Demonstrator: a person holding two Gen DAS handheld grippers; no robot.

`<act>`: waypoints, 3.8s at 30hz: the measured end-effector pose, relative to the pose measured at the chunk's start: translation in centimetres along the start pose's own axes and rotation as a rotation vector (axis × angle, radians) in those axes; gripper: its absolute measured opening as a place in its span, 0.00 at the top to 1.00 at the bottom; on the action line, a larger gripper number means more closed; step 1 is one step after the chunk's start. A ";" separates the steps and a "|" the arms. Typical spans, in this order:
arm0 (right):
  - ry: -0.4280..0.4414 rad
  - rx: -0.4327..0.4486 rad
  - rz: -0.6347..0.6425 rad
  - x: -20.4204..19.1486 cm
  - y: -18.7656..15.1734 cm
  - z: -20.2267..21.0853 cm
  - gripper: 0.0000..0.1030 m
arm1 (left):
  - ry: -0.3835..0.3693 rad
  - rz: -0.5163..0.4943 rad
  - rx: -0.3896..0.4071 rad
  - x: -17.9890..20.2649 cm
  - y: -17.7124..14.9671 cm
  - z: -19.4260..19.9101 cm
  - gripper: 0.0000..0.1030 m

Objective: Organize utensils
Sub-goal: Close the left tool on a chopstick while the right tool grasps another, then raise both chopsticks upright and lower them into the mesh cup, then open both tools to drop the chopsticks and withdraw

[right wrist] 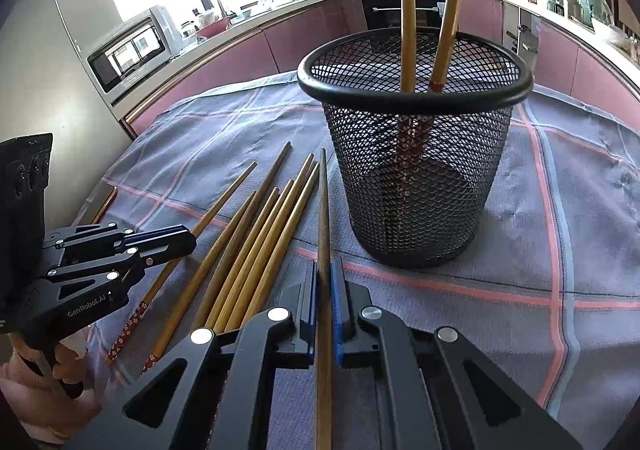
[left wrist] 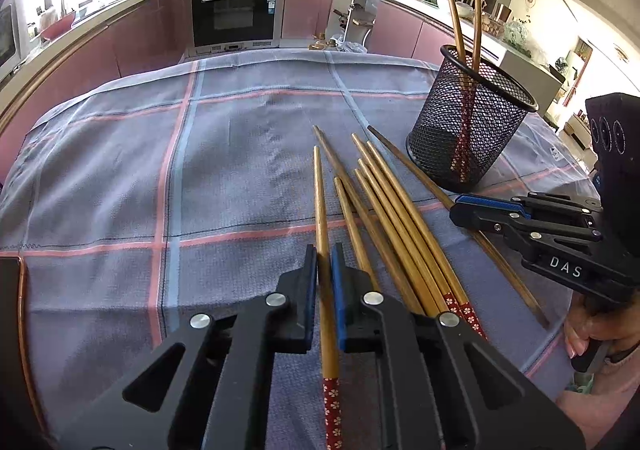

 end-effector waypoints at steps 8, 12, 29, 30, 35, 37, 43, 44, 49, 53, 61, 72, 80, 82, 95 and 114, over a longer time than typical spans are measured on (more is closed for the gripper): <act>0.093 0.063 0.032 -1.6 0.6 3.0 0.94 | -0.049 -0.010 0.049 0.6 0.8 2.4 0.92; 0.127 0.113 0.035 -2.0 1.3 5.0 0.94 | -0.094 -0.019 0.087 1.2 1.7 4.3 0.92; 0.178 0.281 0.002 -0.3 4.8 10.6 0.94 | -0.248 -0.021 0.277 2.8 6.3 11.4 0.93; 0.178 0.292 0.002 -0.2 5.2 10.9 0.94 | -0.254 -0.017 0.288 2.8 6.6 11.7 0.93; 0.184 0.340 0.016 0.0 6.8 12.5 0.94 | -0.275 -0.005 0.345 3.3 9.1 12.7 0.93; 0.185 0.360 0.026 0.0 7.6 13.3 0.94 | -0.287 -0.006 0.369 3.8 10.3 13.2 0.93; 0.178 0.415 0.050 0.2 9.8 15.6 0.94 | -0.289 -0.038 0.430 4.9 13.6 14.7 0.93; 0.177 0.424 0.052 0.4 10.2 16.0 0.94 | -0.290 -0.043 0.440 5.1 14.0 15.0 0.93; 0.158 0.465 0.071 0.9 11.8 17.4 0.94 | -0.299 -0.054 0.479 5.9 16.2 16.1 0.93; 0.150 0.483 0.064 1.5 13.1 17.6 0.94 | -0.294 -0.066 0.501 6.6 18.0 16.6 0.93; 0.123 0.446 0.056 2.3 14.2 15.4 0.94 | -0.255 -0.112 0.445 8.6 18.8 14.0 0.93; 0.104 0.194 0.022 3.6 12.0 8.4 0.94 | -0.254 -0.173 0.229 9.4 15.7 6.7 0.93; 0.078 0.165 -0.014 4.1 12.3 6.6 0.92 | -0.247 -0.144 0.189 8.4 16.6 3.9 0.93; 0.073 0.171 -0.026 4.4 12.3 6.5 0.92 | -0.240 -0.138 0.192 8.1 16.9 3.5 0.92; 0.099 0.239 0.014 2.5 10.7 8.8 0.72 | -0.168 -0.089 0.298 5.1 14.4 6.7 0.77; 0.149 0.032 0.094 -2.6 0.2 3.3 0.59 | -0.066 -0.073 0.104 1.9 0.4 4.0 0.61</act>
Point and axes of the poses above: each gripper's, at about its wrist camera, not at the fingertips, and z roughly against the way its jaws point, x to its right, y to its top, the point moved 8 cm from there along -z, roughly the way its jaws point, and after that the axes turned 7 degrees about -z, right-handed, at the moved point
